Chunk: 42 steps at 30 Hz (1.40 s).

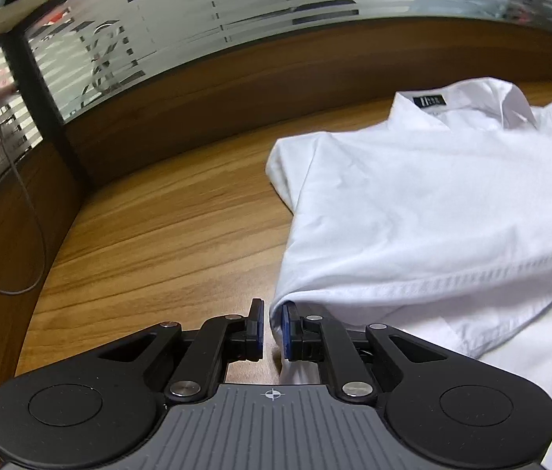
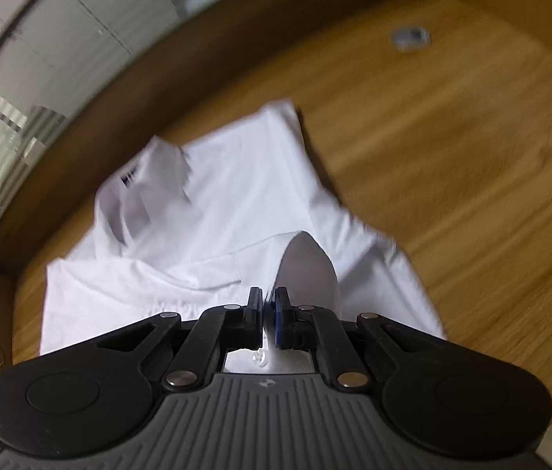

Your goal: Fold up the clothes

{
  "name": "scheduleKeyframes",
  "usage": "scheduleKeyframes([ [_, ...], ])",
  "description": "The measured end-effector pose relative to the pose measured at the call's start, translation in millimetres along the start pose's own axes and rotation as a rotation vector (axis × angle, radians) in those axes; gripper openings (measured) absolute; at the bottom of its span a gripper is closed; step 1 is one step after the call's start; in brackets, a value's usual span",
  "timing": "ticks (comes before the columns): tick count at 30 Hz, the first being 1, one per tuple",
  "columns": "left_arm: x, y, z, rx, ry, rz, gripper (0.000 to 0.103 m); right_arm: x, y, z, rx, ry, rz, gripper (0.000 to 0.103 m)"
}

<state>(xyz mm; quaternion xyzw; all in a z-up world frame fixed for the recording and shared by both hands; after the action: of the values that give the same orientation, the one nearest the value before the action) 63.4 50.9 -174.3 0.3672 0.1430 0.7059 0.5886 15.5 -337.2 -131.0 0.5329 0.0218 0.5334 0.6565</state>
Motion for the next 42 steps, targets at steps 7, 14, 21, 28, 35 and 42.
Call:
scheduleKeyframes([
  [7, -5.8, 1.2, -1.7, 0.006, -0.015, 0.001, 0.010, 6.2, 0.5, 33.7, -0.038, 0.115, -0.053, 0.006],
  [14, -8.4, 5.5, -10.2, 0.020, -0.028, 0.002, 0.010, -37.3, -42.5, 8.8, 0.069, 0.124, -0.166, 0.006],
  [21, 9.6, 19.3, -17.2, 0.084, 0.075, -0.080, 0.012, -46.6, -57.6, -6.3, 0.118, 0.213, -0.228, 0.012],
  [28, 31.4, 35.3, -10.3, 0.088, 0.138, -0.078, 0.037, -3.0, -25.0, 22.0, 0.048, 0.422, -0.242, 0.048],
  [35, 17.8, 15.4, -6.9, 0.091, 0.100, -0.099, 0.044, 75.8, -59.3, 31.6, 0.207, 0.540, 0.056, 0.054],
  [42, 0.7, -2.4, -1.3, 0.042, 0.002, -0.101, 0.044, 166.1, -116.2, 33.0, 0.360, 0.658, 0.280, 0.055],
])
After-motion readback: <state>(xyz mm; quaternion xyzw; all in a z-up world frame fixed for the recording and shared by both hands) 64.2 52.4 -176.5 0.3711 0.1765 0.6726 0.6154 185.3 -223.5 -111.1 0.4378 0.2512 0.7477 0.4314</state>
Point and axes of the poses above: each gripper's, at about its wrist camera, not at the fingertips, and y roughly against the way its jaws point, x to its left, z to its top, the point moved 9 cm from there along -y, roughly the way its jaws point, and after that the axes turned 7 degrees about z, right-handed, at the moved point
